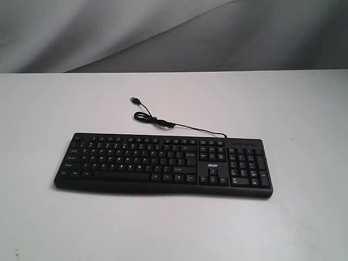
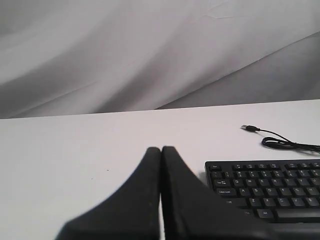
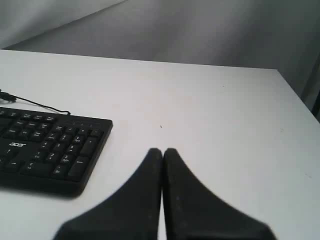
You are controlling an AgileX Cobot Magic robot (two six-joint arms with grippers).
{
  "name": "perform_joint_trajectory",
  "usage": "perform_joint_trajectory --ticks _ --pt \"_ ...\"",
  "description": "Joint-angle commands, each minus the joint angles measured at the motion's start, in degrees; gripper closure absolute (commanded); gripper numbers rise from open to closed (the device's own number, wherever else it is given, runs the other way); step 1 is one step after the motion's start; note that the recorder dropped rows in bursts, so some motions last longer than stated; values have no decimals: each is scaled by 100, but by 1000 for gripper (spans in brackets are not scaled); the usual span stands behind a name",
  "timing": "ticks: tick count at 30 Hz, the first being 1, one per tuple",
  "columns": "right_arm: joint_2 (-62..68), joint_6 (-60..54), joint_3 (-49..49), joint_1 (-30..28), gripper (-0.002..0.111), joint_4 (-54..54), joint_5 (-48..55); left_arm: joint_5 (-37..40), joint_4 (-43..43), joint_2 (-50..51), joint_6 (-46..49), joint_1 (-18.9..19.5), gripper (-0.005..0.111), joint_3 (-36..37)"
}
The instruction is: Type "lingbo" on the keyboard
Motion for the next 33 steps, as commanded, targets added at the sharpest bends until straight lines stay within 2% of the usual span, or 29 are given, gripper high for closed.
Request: perform_joint_trajectory --ticks 1,8,11,15,22,24,25,27,29,33 --pt "-23 5 18 -41 108 -32 -32 -35 1 -28 -12 -31 106 28" --pt "-23 -24 18 -41 108 -154 -107 -35 1 -28 -12 -31 106 28" --pt "-23 -22 18 -41 108 -598 -1053 -35 1 -28 -12 -31 106 28" --pt "-23 7 18 -41 108 -556 -2400 -35 1 -28 -12 -31 106 28" --pt "-23 18 18 -41 108 -485 -3568 -35 1 -28 -12 -31 106 28" --pt "-23 486 18 -41 108 -364 -4308 -35 1 -28 -12 -31 106 28" --pt "-23 1076 18 -41 108 -365 -4708 -35 1 -28 -12 -31 106 28" --pt "-23 1876 18 -41 108 -877 -5209 -35 1 -28 -12 -31 106 28" --pt "246 2367 -167 -41 108 -1741 -5148 -35 1 -28 -12 -31 106 28" --pt "1701 2671 -1081 -41 108 -1795 -4529 -35 1 -28 -12 -31 106 28"
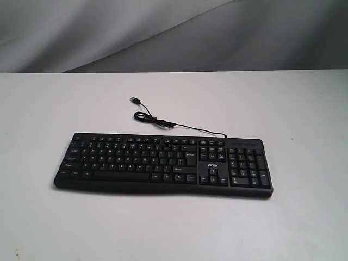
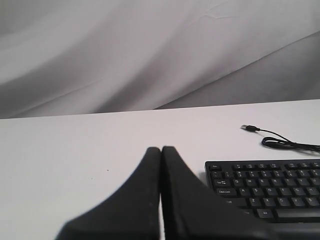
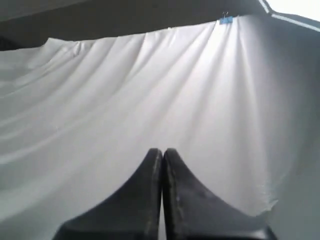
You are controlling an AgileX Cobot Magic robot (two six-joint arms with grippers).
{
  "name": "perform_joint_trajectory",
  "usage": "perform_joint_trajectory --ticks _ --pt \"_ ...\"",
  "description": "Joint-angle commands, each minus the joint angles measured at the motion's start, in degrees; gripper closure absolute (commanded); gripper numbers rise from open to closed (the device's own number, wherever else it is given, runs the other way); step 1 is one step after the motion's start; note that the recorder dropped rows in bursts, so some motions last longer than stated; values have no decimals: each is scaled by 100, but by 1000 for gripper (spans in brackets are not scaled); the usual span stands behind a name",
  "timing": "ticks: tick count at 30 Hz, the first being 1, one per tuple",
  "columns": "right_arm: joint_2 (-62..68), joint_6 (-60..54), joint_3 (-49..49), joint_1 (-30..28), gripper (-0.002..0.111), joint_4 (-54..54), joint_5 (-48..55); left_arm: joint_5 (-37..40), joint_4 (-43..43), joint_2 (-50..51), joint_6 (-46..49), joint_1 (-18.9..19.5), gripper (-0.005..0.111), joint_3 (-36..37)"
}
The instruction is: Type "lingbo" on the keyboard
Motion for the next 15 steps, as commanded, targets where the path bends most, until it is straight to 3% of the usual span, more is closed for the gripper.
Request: perform_joint_trajectory --ticks 1,5,7,9,10,13,15 --pt "1713 404 -1083 -41 108 -229 523 -35 1 -28 -12 -31 106 28" --pt "3852 31 -2559 -41 108 -491 740 -35 1 -28 -12 -31 106 28" --pt "5472 -579 -3822 -41 108 -762 1319 -35 1 -28 -12 -31 106 28" --pt "7027 -1322 -5226 -28 108 -778 2677 -35 1 -28 -12 -31 106 28" --pt "7861 -1722 -6182 -28 108 -778 4227 -35 1 -28 -12 -31 106 28" --pt "9461 -2205 -8077 27 108 -791 7366 -35 1 -28 -12 -31 106 28" --pt "10250 -3325 -8941 207 108 403 8388 -35 1 -28 -12 -31 106 28"
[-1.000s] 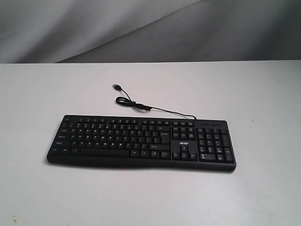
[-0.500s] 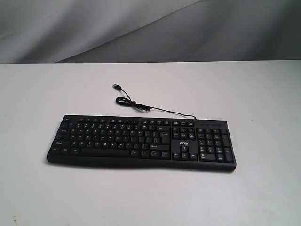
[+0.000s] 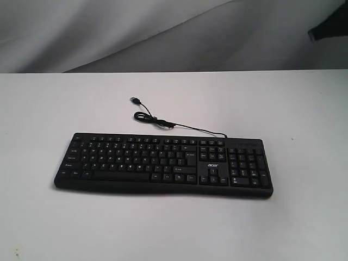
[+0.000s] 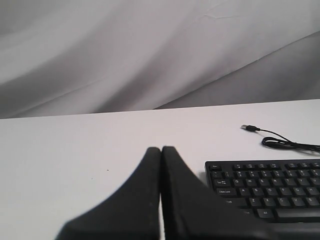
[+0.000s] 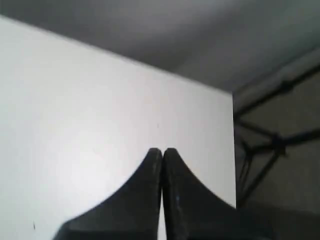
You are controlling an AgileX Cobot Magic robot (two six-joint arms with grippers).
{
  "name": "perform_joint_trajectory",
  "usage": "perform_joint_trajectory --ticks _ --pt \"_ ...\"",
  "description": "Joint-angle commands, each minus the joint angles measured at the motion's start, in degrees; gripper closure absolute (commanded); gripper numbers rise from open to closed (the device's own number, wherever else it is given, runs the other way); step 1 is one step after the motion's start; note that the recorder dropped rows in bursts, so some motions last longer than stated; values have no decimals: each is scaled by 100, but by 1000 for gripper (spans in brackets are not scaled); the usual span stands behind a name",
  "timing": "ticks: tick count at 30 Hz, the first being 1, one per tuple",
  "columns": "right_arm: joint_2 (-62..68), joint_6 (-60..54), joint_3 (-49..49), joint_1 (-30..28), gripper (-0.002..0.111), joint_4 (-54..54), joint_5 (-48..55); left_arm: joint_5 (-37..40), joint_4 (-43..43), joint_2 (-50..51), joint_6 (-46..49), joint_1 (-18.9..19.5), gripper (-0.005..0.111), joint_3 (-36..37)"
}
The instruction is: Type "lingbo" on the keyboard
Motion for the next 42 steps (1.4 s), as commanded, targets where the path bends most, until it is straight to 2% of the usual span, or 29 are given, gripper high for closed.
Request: perform_joint_trajectory --ticks 1,4,6,8,11,16,22,25,31,42 --pt "1216 -2266 -1229 306 108 2369 1878 -35 1 -28 -12 -31 106 28" --pt "1644 -5834 -1243 779 108 6436 1806 -35 1 -28 -12 -31 106 28" --pt "1892 -6875 -1243 1241 108 7412 1790 -35 1 -28 -12 -31 106 28" --pt "2157 -6912 -1243 1832 108 7076 1600 -35 1 -28 -12 -31 106 28" --pt "2443 -6912 -1243 2339 108 6735 1452 -35 1 -28 -12 -31 106 28" --pt "2622 -7038 -1243 2823 108 6709 996 -35 1 -28 -12 -31 106 28" --pt "2622 -7138 -844 2811 108 6842 860 -35 1 -28 -12 -31 106 28" --pt "2534 -7482 -409 2789 108 7052 298 -35 1 -28 -12 -31 106 28" --pt "2289 -8426 129 2665 108 8061 65 -35 1 -28 -12 -31 106 28" --pt "2559 -8783 262 2544 108 8590 -103 -35 1 -28 -12 -31 106 28"
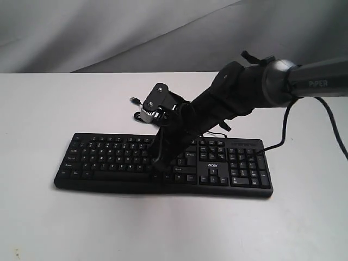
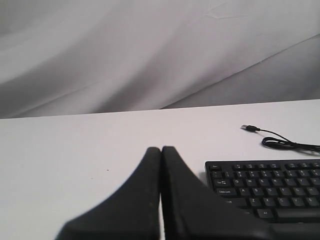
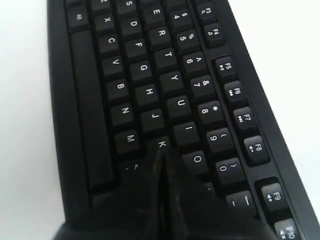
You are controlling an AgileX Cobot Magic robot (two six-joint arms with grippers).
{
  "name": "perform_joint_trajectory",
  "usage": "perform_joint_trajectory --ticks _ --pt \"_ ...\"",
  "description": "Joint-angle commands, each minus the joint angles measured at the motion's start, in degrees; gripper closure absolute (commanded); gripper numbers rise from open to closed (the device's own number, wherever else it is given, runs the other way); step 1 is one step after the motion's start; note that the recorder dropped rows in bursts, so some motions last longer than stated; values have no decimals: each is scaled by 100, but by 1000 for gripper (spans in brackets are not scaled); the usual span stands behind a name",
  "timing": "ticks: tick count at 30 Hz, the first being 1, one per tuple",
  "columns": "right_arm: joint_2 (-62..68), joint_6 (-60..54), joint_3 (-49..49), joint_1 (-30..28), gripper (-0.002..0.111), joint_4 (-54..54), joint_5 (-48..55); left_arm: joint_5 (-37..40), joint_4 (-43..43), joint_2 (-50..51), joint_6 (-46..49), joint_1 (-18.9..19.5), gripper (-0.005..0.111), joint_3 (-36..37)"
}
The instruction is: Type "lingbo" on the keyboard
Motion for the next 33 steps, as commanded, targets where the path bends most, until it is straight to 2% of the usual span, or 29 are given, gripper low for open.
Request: perform_joint_trajectory --ticks 1,33 --pt "160 -306 22 -62 108 432 -68 -35 1 -28 -12 -31 106 28" --pt "413 -365 11 -114 108 501 -134 -35 1 -28 -12 -31 106 28"
